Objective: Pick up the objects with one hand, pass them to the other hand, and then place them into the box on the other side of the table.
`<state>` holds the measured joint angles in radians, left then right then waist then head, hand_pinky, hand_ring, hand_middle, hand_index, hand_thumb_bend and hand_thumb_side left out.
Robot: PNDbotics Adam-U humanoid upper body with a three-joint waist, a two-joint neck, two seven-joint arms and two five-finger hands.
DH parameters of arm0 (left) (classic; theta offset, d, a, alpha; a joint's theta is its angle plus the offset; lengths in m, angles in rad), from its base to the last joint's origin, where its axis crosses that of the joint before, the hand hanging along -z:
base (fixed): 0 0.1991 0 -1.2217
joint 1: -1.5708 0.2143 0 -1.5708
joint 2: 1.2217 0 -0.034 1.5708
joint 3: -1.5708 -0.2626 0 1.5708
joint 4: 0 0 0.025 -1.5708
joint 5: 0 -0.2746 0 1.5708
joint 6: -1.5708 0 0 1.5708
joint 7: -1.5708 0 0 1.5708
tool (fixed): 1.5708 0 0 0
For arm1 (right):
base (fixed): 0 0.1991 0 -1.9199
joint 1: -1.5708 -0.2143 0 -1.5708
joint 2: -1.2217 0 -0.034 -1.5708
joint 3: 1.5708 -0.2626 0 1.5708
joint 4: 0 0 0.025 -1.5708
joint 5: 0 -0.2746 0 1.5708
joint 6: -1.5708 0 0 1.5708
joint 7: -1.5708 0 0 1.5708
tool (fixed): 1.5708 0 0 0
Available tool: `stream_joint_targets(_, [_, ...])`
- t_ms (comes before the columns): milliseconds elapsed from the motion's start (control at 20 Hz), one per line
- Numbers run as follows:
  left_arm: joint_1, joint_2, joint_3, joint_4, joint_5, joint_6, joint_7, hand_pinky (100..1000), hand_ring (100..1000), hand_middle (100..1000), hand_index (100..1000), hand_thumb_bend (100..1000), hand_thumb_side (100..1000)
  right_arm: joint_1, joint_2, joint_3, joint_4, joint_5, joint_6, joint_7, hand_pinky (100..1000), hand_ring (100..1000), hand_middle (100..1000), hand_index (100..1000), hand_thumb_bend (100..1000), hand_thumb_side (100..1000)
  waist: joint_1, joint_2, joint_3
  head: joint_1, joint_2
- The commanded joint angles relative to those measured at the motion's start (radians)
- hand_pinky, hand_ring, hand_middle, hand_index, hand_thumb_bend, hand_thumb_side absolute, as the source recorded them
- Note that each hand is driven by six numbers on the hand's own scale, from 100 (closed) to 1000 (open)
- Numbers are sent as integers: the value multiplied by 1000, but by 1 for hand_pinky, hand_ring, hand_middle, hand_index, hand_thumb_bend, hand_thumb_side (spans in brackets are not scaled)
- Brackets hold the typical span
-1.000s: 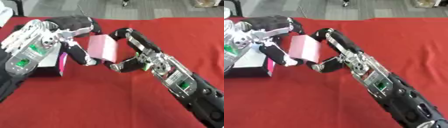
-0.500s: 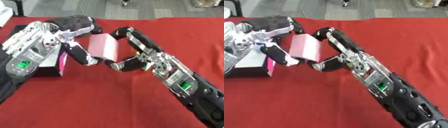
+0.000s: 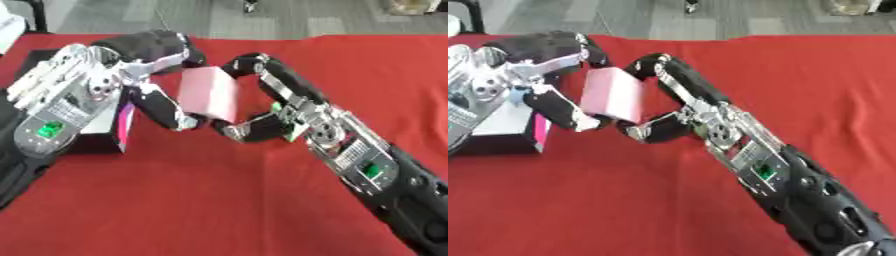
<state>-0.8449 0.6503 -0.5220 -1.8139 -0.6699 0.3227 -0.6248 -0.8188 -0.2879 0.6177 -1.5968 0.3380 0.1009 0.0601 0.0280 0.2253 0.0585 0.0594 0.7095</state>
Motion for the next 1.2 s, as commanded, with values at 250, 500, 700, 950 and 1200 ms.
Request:
stream_joint_targets(250, [-15, 27, 18, -1, -9, 13, -13, 726, 738, 537, 532, 127, 300, -11, -10, 9, -28, 53, 43, 18, 849, 788, 718, 768, 424, 480, 5, -5, -1, 6, -4])
stream_joint_targets(500, [-9, 33, 23, 0, -11, 20, -22, 724, 734, 529, 530, 126, 287, -10, -15, 10, -34, 74, 54, 38, 860, 813, 755, 816, 449, 573, 5, -5, -2, 8, -5])
stream_joint_targets(700, [-1, 40, 31, -2, -13, 26, -26, 722, 730, 520, 527, 126, 279, -8, -19, 9, -38, 94, 56, 62, 866, 825, 773, 837, 473, 608, 5, -4, -3, 9, -5])
stream_joint_targets(950, [3, 40, 35, 1, -8, 40, -23, 715, 716, 493, 514, 121, 212, -7, -23, 8, -44, 102, 40, 82, 870, 833, 794, 859, 543, 613, 4, -3, -4, 10, -4])
stream_joint_targets(1200, [7, 40, 42, 9, -7, 48, -14, 710, 708, 477, 497, 112, 174, -5, -29, 2, -52, 114, 5, 93, 873, 838, 808, 883, 607, 585, 4, -3, -6, 10, -4])
